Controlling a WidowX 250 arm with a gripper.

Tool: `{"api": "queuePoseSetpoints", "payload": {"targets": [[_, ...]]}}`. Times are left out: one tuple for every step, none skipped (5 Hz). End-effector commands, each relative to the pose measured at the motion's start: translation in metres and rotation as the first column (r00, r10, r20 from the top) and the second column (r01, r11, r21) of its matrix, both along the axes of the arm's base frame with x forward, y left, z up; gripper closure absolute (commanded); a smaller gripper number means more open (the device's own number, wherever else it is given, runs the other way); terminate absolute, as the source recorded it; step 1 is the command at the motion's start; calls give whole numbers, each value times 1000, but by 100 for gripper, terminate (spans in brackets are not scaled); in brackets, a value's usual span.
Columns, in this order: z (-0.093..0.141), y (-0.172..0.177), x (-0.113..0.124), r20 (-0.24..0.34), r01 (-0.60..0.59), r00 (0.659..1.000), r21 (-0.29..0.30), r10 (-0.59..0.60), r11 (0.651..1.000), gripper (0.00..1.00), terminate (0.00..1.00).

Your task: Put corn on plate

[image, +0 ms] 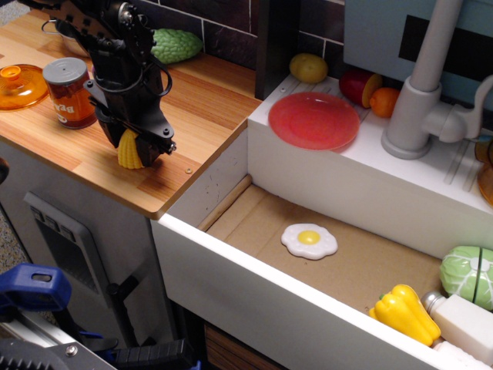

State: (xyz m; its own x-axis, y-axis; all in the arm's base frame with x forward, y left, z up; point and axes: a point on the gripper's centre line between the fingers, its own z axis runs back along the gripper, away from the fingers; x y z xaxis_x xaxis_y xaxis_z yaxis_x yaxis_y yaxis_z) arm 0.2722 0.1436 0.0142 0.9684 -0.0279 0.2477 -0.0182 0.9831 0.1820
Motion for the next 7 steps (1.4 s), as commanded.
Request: {"api": "queuePoseSetpoints", "payload": {"targets": [[10, -3, 6, 37, 6, 999, 15, -6, 1000, 100, 0], [37, -22, 22, 48, 71, 996, 53, -73, 996, 100, 0], [61, -56, 47, 86, 164, 982, 61, -169, 985, 100, 0], [73, -91, 77, 167, 245, 952, 92, -257, 965, 100, 0], [73, -114, 105, 204, 295, 929, 98, -309, 950, 100, 0], [71, -127, 119, 267, 250, 922, 138, -279, 958, 100, 0], [63, -138, 134, 343, 218, 905, 137, -253, 966, 100, 0]]}}
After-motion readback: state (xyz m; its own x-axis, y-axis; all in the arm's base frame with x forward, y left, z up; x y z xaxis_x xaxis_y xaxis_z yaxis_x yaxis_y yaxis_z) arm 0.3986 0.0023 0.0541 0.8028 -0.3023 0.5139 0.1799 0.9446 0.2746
